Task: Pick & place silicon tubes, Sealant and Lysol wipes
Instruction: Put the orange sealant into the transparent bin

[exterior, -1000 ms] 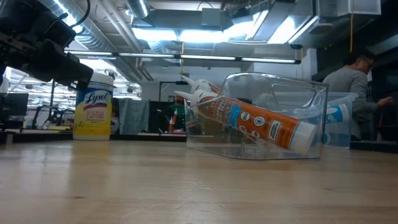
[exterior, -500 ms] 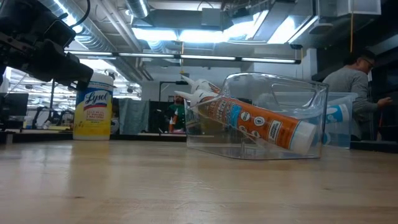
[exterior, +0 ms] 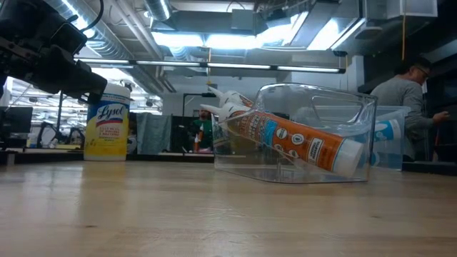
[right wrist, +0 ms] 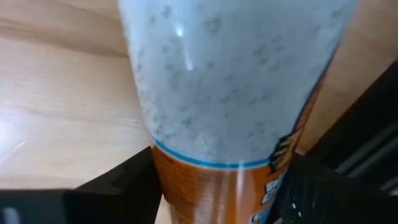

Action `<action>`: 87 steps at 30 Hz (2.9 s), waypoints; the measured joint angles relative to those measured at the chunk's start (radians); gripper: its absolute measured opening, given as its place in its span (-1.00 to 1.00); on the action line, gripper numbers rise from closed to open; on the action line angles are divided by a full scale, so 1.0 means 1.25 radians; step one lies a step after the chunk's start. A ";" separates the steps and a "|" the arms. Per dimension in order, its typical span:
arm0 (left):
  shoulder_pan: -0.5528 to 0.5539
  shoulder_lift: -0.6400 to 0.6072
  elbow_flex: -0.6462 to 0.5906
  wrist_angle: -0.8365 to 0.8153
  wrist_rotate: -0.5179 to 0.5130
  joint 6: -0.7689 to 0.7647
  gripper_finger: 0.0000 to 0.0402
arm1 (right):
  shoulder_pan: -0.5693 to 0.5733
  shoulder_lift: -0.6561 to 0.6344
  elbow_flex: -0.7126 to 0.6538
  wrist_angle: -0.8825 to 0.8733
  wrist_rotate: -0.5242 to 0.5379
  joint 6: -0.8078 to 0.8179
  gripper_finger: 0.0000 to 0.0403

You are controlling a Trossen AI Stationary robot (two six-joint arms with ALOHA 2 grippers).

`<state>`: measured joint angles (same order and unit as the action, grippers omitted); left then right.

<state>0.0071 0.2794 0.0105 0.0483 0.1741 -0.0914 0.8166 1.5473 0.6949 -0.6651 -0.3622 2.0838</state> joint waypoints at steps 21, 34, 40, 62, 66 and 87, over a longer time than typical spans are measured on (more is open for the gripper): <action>0.000 0.000 0.000 0.000 0.000 0.000 -0.96 | -0.014 -0.001 0.002 0.068 0.154 -0.068 0.11; 0.000 0.000 0.000 0.000 0.000 0.000 -0.96 | -0.016 -0.001 0.000 0.137 0.198 -0.178 0.07; 0.000 0.000 0.000 0.000 0.000 0.000 -0.94 | -0.015 0.000 0.001 0.148 0.248 -0.226 0.05; 0.000 0.000 0.000 0.000 0.000 0.000 -0.96 | 0.001 0.006 -0.002 0.370 0.287 -0.512 0.04; 0.000 0.000 0.000 0.000 0.000 0.000 -0.94 | 0.001 0.005 -0.002 0.416 0.345 -0.612 0.04; 0.000 0.000 0.000 0.000 0.000 0.000 -0.96 | -0.021 0.003 -0.001 0.647 0.615 -0.971 0.03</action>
<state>0.0072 0.2794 0.0105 0.0483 0.1741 -0.0917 0.7907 1.5512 0.6937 0.1434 0.4071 0.8695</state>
